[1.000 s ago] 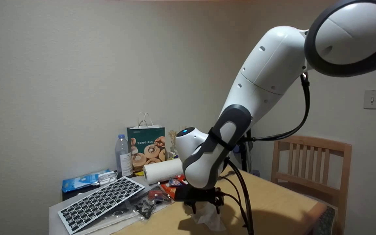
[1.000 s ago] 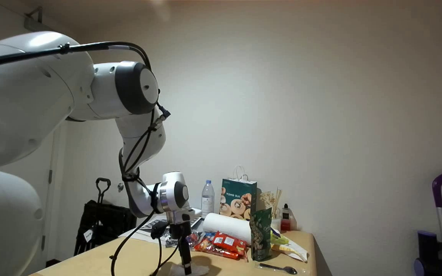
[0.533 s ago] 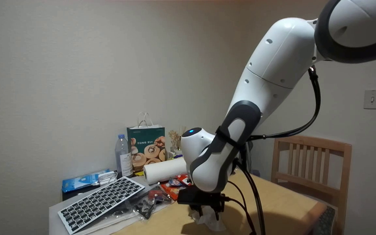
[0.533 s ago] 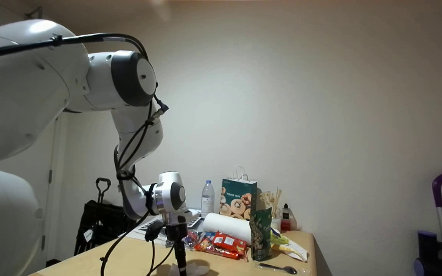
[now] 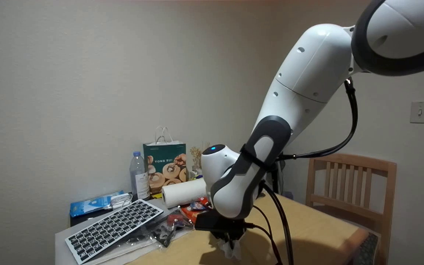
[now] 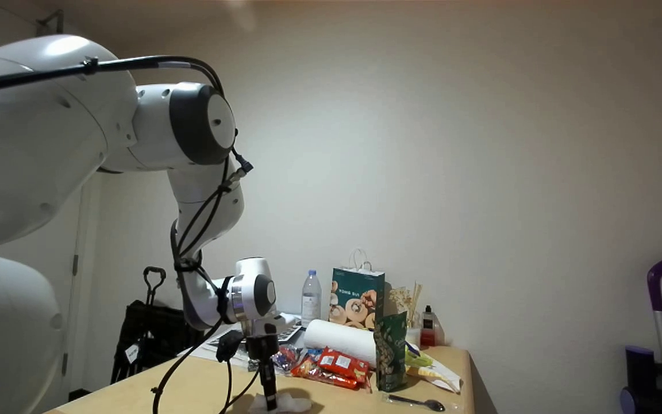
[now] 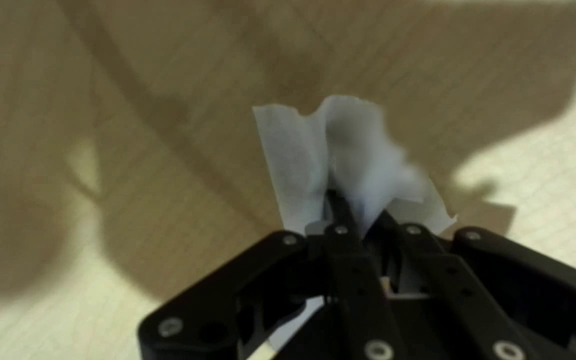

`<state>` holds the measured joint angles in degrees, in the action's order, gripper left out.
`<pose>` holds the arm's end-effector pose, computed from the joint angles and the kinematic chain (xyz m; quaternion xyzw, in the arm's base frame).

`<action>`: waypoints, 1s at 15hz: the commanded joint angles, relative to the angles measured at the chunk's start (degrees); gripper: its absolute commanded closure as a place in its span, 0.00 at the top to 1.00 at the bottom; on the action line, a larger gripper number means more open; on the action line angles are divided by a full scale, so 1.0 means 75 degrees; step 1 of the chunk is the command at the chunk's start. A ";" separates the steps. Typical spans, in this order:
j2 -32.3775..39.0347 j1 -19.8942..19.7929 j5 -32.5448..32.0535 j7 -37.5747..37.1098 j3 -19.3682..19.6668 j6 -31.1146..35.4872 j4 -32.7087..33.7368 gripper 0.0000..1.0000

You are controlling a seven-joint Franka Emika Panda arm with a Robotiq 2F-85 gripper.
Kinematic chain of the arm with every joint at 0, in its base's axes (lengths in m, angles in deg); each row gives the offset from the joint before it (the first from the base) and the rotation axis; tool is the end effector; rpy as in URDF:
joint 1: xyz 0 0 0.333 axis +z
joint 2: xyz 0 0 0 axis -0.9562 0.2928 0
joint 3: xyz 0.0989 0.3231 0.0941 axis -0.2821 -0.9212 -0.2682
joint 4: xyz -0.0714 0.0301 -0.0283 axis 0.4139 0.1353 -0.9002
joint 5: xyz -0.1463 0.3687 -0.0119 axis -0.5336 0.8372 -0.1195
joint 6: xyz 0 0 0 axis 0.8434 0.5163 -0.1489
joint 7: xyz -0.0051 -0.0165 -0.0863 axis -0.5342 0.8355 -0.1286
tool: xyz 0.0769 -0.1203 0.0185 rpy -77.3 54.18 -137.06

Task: Wipe the table with the napkin

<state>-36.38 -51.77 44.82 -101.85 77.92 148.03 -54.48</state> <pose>0.6404 0.1436 0.1426 0.8969 -0.4302 0.0775 0.0670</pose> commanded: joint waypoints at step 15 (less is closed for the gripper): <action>0.0677 -0.1481 0.0486 -0.0165 0.0447 -0.0480 0.0832 0.00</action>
<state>-32.21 -59.31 45.05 -100.93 80.99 141.36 -46.85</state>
